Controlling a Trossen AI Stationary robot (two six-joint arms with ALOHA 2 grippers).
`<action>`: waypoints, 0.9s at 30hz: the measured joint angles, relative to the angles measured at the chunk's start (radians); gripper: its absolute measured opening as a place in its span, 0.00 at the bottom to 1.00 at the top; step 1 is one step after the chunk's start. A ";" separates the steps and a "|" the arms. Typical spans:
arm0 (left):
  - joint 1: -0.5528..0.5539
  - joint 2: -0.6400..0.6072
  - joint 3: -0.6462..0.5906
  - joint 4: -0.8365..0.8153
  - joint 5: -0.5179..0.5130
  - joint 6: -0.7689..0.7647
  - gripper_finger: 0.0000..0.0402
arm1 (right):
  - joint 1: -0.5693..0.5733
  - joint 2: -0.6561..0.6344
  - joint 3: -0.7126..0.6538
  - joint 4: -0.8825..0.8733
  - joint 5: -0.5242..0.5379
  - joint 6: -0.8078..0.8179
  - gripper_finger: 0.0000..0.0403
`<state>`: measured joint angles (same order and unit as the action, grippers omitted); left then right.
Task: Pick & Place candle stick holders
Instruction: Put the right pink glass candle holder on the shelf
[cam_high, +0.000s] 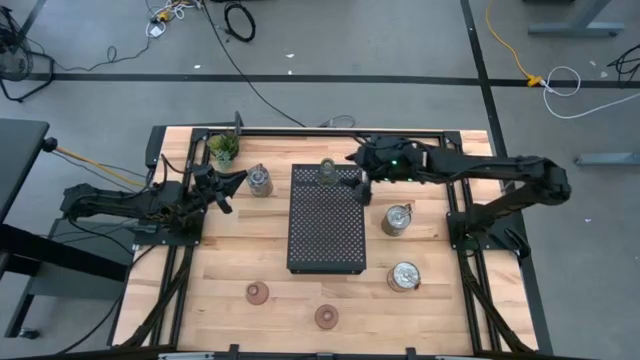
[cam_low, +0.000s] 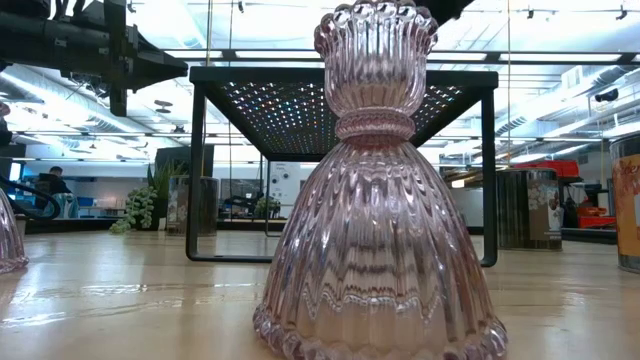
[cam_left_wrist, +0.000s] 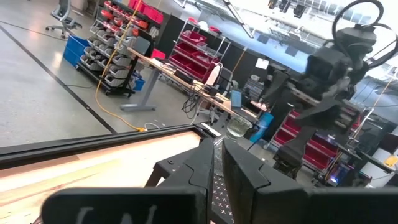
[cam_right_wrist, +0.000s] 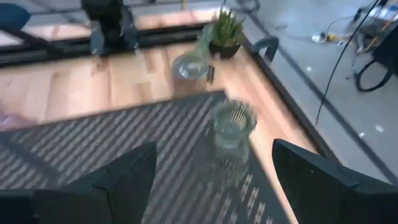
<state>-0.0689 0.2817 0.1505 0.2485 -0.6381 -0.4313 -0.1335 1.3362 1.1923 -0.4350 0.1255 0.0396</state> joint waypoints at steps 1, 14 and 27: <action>0.000 0.000 0.000 0.000 0.000 0.000 0.09 | 0.010 -0.011 0.000 -0.052 -0.005 0.010 0.79; 0.000 0.000 0.000 0.000 -0.001 -0.002 0.09 | 0.245 -0.046 0.000 -0.361 -0.213 0.464 0.79; 0.000 0.000 0.000 0.000 0.013 0.021 0.09 | 0.570 -0.040 -0.001 -0.323 -0.102 0.934 0.79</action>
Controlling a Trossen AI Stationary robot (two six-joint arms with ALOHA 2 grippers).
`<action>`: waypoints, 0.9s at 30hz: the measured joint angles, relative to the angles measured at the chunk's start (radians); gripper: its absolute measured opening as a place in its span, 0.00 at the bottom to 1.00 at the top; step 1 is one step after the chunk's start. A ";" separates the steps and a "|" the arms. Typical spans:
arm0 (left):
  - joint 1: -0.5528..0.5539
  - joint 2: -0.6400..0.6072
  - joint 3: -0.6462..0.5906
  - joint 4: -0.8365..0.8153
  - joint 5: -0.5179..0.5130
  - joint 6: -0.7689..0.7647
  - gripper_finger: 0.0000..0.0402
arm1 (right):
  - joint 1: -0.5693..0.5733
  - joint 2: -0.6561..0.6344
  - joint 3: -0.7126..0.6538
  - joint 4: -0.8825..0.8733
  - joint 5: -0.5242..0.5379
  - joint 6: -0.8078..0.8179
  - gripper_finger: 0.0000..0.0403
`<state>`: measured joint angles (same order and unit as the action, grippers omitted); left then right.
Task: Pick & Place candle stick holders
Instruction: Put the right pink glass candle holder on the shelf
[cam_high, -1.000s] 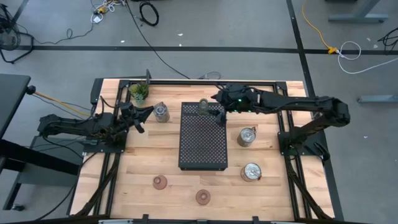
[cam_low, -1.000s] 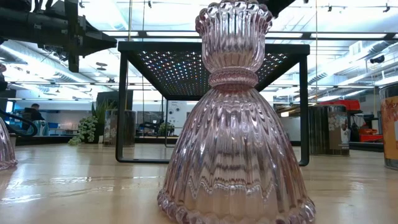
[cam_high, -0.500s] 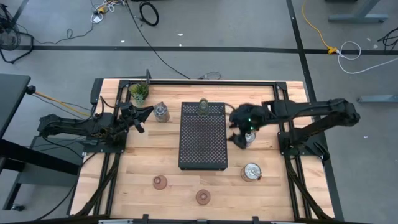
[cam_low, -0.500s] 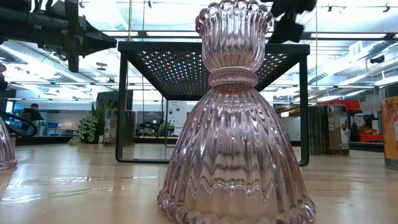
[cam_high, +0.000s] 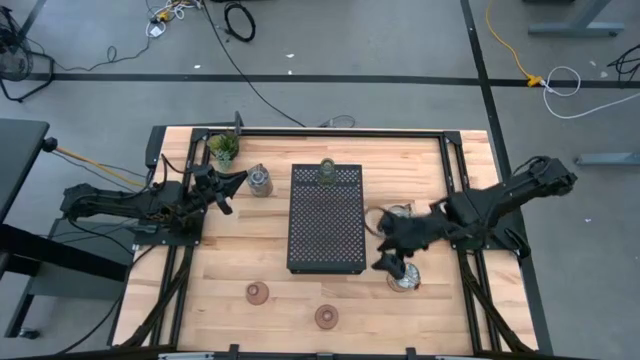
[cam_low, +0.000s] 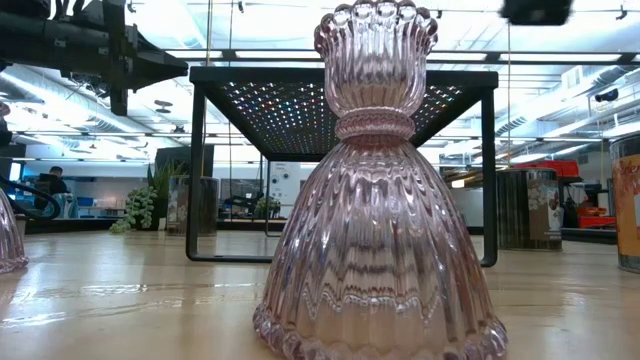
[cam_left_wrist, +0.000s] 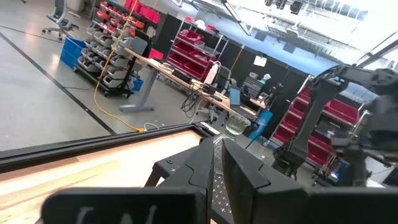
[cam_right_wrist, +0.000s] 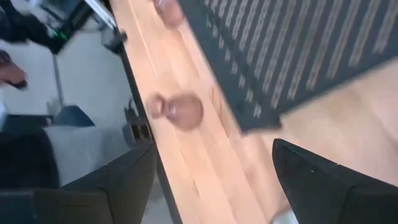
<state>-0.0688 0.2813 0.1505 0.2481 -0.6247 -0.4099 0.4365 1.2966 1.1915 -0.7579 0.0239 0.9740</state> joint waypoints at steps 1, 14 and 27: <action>0.000 0.000 0.000 0.000 0.000 -0.003 0.09 | 0.033 0.003 0.000 -0.020 0.019 0.018 0.79; -0.001 0.000 0.000 0.001 -0.008 -0.058 0.09 | 0.424 0.122 -0.029 -0.025 0.265 0.200 0.79; -0.001 0.000 0.000 0.000 0.000 -0.083 0.09 | 0.366 0.345 -0.138 0.477 0.312 0.173 0.79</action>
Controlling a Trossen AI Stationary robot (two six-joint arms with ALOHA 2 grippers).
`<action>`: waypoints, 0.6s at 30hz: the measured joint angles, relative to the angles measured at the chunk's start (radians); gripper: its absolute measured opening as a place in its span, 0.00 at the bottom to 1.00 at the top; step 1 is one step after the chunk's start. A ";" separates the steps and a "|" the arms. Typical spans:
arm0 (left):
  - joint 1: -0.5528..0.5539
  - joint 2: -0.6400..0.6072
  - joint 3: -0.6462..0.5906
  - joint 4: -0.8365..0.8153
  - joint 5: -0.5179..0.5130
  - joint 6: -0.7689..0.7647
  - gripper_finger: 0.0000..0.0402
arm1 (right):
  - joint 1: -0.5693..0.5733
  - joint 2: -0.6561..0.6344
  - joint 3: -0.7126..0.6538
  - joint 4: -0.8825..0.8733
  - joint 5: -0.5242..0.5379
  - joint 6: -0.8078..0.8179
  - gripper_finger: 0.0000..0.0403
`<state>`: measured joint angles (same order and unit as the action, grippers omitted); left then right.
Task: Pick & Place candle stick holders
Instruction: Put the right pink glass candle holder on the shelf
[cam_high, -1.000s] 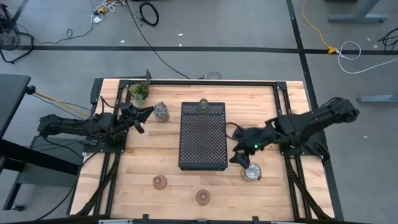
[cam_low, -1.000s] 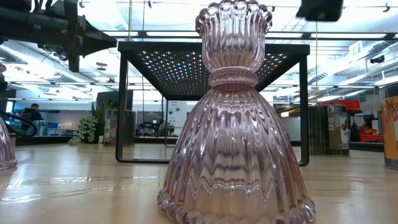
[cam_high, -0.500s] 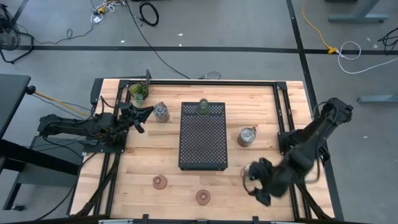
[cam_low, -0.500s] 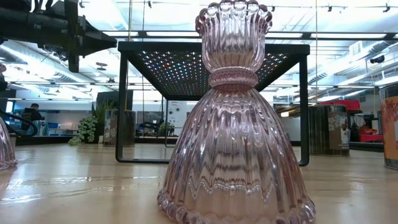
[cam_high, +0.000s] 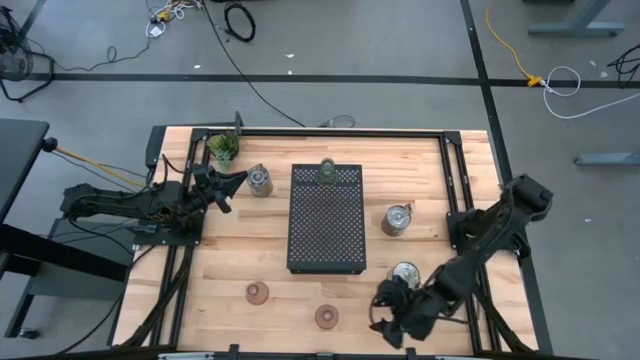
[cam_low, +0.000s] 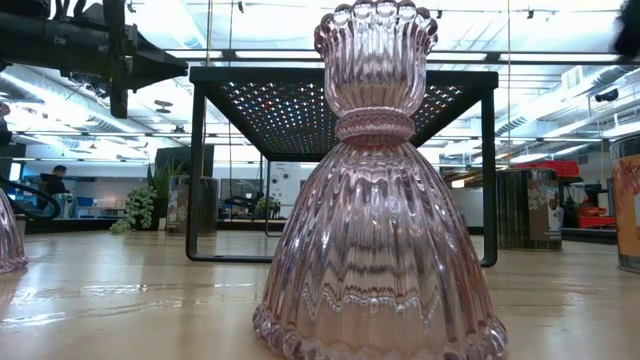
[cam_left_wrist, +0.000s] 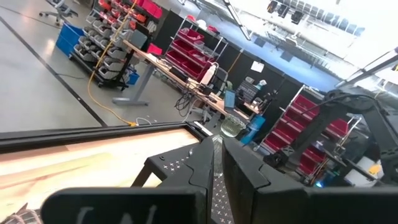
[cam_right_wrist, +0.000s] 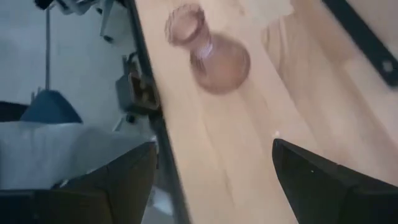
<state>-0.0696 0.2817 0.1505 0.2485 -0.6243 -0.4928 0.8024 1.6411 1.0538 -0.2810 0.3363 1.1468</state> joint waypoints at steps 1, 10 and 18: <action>0.000 0.000 0.000 0.001 0.000 0.007 0.09 | -0.013 0.020 0.000 0.018 -0.004 -0.003 0.79; 0.000 0.000 0.000 0.000 0.001 0.007 0.09 | -0.085 0.108 -0.001 0.197 -0.064 -0.105 0.79; 0.000 0.000 0.000 0.000 0.002 0.006 0.09 | -0.124 0.111 -0.001 0.184 -0.067 -0.190 0.79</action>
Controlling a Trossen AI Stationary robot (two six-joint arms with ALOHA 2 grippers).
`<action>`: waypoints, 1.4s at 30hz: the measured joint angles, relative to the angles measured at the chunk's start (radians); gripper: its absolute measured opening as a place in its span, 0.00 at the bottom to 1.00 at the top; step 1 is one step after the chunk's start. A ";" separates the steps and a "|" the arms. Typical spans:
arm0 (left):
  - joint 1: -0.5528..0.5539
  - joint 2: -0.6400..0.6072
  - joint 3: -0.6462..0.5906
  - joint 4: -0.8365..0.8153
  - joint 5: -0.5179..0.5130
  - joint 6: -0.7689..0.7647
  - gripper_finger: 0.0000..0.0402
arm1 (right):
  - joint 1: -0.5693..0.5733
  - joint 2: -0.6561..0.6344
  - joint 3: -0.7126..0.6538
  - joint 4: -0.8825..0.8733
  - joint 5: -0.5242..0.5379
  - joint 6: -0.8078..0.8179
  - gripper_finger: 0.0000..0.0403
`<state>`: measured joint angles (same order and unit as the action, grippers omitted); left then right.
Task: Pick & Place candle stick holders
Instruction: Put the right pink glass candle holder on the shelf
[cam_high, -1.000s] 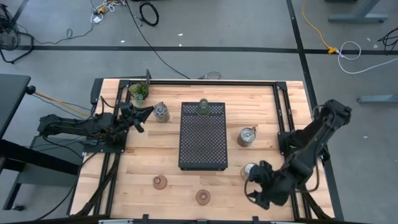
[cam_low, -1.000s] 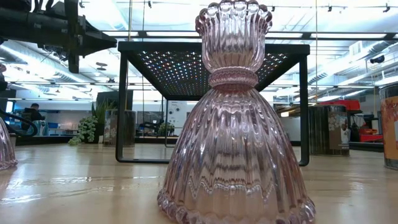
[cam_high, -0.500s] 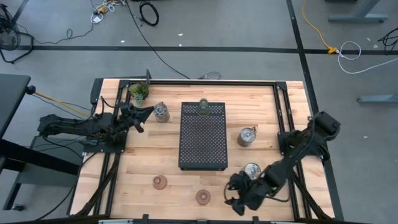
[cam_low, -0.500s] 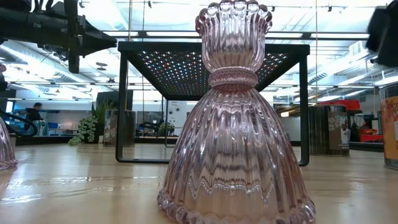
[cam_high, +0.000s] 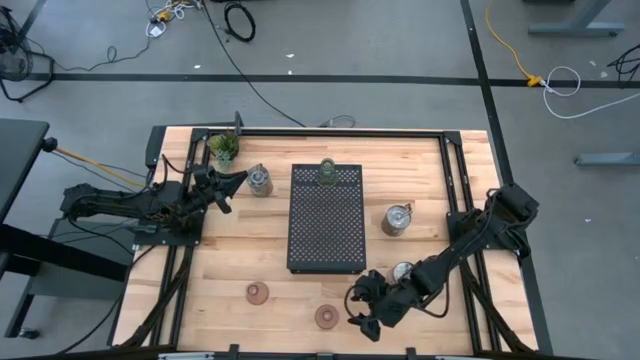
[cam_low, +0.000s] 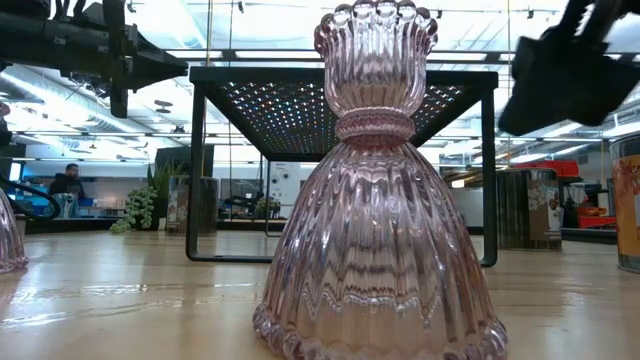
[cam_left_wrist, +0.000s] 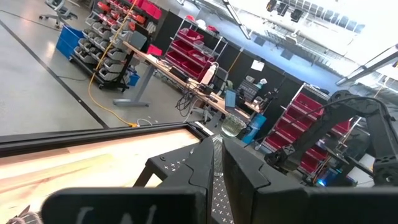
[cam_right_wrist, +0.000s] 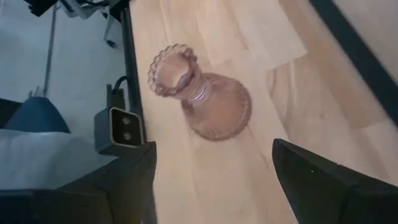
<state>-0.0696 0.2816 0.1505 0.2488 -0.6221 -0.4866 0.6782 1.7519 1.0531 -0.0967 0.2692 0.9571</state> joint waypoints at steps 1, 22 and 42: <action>0.000 0.000 0.000 0.000 0.000 0.000 0.09 | -0.004 0.000 0.000 -0.001 0.001 -0.006 0.79; 0.000 0.000 0.000 0.000 0.099 0.027 0.09 | -0.011 0.048 0.000 0.147 0.071 0.166 0.79; 0.000 0.000 0.000 0.012 0.123 0.027 0.09 | -0.015 0.140 0.000 0.316 0.039 0.066 0.79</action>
<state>-0.0696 0.2813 0.1505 0.2607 -0.4992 -0.4599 0.6630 1.8915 1.0531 0.2192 0.3078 1.0229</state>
